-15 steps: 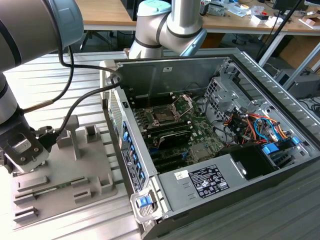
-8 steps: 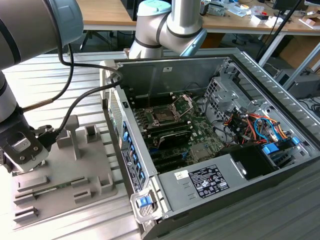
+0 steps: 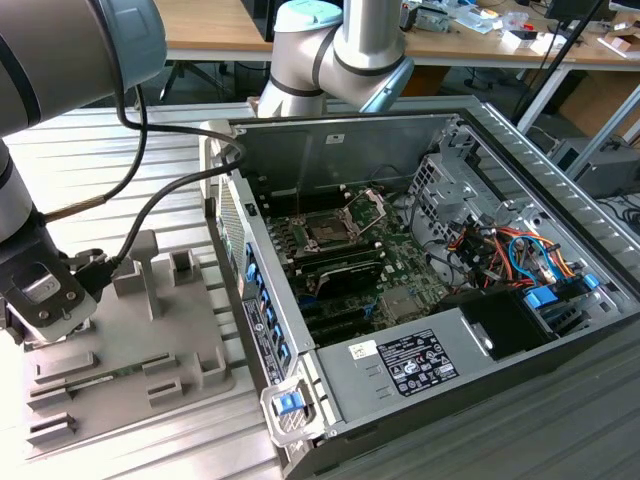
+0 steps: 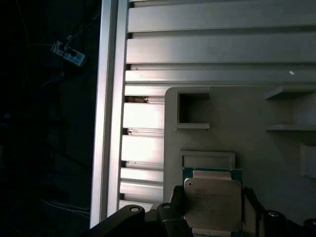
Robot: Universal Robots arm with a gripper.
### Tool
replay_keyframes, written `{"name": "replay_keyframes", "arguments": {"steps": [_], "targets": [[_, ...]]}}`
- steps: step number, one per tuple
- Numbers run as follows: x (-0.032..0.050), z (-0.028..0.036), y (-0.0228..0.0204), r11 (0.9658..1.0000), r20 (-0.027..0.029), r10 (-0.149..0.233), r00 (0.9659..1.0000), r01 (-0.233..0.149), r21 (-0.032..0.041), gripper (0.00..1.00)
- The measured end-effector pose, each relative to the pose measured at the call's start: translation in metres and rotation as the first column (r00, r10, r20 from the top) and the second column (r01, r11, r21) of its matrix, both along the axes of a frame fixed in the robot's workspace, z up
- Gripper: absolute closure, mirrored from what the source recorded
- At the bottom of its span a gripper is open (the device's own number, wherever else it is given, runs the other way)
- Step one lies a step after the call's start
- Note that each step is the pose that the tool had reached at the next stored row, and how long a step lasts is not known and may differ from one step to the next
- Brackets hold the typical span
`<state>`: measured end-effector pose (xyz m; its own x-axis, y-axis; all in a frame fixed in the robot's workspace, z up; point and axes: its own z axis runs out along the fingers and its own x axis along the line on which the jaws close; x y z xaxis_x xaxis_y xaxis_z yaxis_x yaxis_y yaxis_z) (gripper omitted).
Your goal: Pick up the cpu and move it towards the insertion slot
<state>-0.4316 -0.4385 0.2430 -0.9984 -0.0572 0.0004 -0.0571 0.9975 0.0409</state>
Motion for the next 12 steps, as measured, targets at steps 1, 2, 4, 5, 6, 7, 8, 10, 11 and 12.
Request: {"name": "replay_keyframes", "arguments": {"steps": [1,2,4,5,6,7,8,10,11,12], "targets": [[0.0,0.0006,0.0,1.0,0.0,0.0,1.0,0.0,0.0,0.45],[0.0,0.0008,0.0,1.0,0.0001,0.0,1.0,0.0,0.0001,0.45],[0.0,0.0016,0.0,1.0,0.0,0.0,1.0,0.0,0.0,0.45],[0.0,0.0018,0.0,1.0,0.0001,0.0,1.0,0.0,0.0001,0.45],[0.0,0.002,0.0,1.0,0.0,0.0,1.0,0.0,0.0,0.45],[0.0,0.0023,0.0,1.0,0.0,0.0,1.0,0.0,0.0,0.45],[0.0,0.0026,0.0,1.0,0.0001,0.0,1.0,0.0,0.0001,0.45],[0.0,0.0032,0.0,1.0,0.0,0.0,1.0,0.0,0.0001,0.45],[0.0,0.0034,0.0,1.0,0.0,0.0,1.0,0.0,0.0001,0.45],[0.0,0.0037,0.0,1.0,0.0,0.0,1.0,0.0,0.0,0.45]]}}
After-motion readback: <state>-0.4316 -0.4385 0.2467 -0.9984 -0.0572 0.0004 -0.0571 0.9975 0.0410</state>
